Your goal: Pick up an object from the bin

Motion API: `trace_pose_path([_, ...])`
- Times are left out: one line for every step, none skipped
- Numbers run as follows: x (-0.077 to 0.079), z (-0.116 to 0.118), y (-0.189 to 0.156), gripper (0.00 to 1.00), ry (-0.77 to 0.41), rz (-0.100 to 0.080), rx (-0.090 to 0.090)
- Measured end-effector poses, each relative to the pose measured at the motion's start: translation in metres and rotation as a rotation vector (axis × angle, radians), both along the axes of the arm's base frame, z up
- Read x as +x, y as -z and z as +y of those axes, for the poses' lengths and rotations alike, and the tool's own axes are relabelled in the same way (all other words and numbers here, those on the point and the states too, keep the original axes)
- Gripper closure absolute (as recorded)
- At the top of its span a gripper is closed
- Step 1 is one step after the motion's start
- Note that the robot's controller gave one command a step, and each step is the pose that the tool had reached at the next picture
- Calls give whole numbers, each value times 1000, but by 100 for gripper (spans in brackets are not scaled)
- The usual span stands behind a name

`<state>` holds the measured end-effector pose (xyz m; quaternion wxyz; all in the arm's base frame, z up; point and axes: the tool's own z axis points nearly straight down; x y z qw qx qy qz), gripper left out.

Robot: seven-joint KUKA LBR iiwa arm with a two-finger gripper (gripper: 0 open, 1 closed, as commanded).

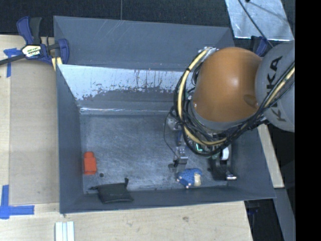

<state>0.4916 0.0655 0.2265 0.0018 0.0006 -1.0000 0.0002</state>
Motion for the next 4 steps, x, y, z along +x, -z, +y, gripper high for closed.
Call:
trace_pose_path([8,81,159,0,-265,0,2])
trace_pose_path([-7,116,156,0,-79,-7,2])
trace_pose_path([-8,115,156,100,-76,-5,1])
trace_pose_path([12,118,38,100,-84,-15,4])
